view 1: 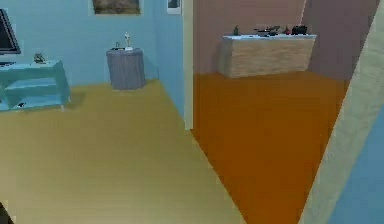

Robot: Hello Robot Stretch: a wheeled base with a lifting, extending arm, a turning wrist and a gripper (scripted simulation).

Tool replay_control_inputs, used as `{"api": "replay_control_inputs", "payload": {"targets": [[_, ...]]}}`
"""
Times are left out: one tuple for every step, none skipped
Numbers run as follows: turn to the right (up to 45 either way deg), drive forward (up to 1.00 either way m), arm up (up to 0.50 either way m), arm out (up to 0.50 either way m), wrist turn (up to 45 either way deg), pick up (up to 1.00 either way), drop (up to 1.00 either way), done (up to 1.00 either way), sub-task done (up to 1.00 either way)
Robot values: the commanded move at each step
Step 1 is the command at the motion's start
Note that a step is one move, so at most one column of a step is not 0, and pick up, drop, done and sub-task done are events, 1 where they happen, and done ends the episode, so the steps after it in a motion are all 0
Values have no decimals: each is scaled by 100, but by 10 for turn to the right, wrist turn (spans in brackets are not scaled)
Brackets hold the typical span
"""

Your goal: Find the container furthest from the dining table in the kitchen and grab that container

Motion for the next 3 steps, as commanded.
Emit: {"api": "replay_control_inputs", "payload": {"targets": [[0,90,0,0,0,0,0,0,0],[450,0,0,0,0,0,0,0,0],[150,0,0,0,0,0,0,0,0]]}}
